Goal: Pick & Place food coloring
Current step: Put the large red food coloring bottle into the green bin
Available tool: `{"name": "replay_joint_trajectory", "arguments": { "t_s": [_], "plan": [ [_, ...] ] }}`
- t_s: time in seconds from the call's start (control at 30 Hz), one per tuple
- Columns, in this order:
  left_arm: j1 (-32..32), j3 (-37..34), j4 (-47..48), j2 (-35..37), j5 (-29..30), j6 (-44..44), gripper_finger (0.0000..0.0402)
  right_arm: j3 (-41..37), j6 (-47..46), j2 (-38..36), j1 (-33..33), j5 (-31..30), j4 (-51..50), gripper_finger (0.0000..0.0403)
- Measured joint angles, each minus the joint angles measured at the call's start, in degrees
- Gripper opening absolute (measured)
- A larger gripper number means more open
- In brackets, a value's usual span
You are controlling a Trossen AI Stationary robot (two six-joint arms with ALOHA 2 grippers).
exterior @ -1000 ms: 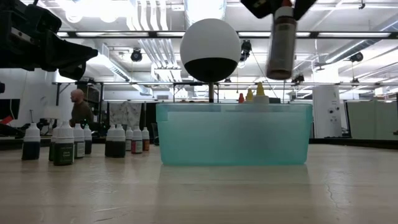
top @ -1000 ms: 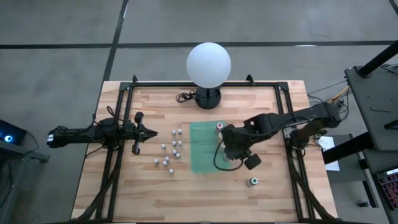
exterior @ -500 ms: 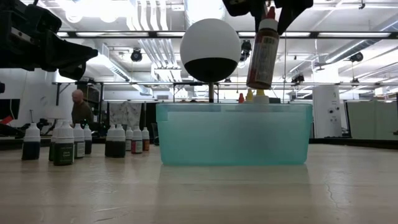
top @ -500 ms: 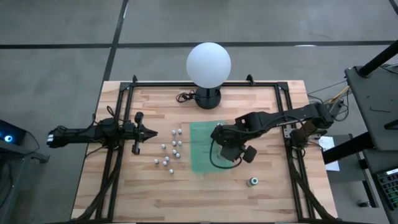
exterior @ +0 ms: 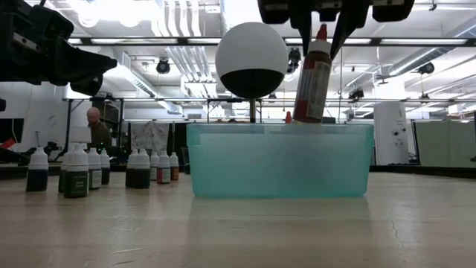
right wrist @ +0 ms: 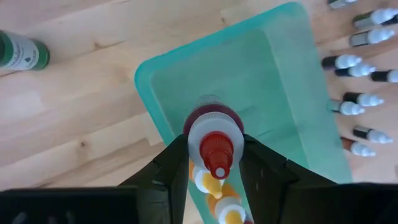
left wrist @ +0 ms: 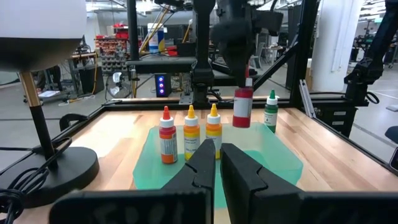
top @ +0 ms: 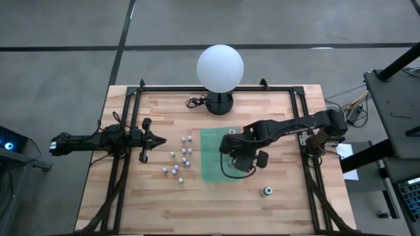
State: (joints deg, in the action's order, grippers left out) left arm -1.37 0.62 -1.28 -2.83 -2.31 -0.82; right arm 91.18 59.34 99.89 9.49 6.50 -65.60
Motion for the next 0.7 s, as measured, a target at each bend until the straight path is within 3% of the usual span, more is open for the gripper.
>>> {"name": "replay_joint_trajectory", "arguments": {
  "t_s": [0.7],
  "plan": [
    [0.01,0.0,0.01,0.0,0.0,0.0,0.0,-3.88,-0.36,3.99,-2.04,3.19,0.02,0.0118]
  ]
}}
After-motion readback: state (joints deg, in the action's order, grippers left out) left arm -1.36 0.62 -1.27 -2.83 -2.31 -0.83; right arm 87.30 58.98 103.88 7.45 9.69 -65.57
